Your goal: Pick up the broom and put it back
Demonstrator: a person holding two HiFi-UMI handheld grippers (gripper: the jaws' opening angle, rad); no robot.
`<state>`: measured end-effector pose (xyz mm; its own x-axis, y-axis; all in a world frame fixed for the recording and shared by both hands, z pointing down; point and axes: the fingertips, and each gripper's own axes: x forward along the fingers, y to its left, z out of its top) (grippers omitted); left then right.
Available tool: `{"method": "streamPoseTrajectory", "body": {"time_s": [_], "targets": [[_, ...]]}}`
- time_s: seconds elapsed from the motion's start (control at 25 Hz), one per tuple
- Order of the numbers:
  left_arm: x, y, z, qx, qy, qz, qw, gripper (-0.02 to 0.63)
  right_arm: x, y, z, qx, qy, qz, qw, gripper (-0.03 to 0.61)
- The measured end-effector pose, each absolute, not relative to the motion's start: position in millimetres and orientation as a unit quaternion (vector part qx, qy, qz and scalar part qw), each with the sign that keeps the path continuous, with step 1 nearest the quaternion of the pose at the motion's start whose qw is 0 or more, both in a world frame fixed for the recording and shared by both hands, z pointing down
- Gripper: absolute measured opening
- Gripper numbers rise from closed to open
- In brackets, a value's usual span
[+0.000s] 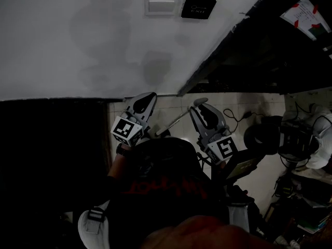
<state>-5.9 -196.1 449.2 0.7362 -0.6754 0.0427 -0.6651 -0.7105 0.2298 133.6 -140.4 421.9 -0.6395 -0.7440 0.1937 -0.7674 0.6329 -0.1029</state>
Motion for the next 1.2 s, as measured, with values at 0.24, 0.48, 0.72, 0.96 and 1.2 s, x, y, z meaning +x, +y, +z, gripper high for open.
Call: {"method": "streamPoseTrajectory", "body": {"time_s": [0.24,0.48,0.72,0.96,1.2], "targets": [[-5.4,-195.9,448.5,0.923,-0.365,-0.021,0.119,0.003,115.3,-154.3,434.3,0.413,-0.898,0.108,0.111,0.091],[-31.6,-164.4,456.5,0.915,-0.386,-0.039,0.112,0.003,105.8,-180.3,635.2,0.413,-0.862,0.179,0.232,0.091],[-54.8,-160.9,454.7,0.879,-0.459,-0.018,0.131,0.004,111.6,-281.1,747.1,0.427,-0.822,0.257,0.276,0.092],[-81.4,-89.1,485.2,0.821,-0.542,-0.015,0.175,0.003,130.6,-329.6,726.4,0.472,-0.818,0.243,0.22,0.091],[-103.9,-37.8,492.5,0.812,-0.545,-0.03,0.207,0.003,104.8,-256.9,672.7,0.485,-0.83,0.246,0.12,0.065]]}}
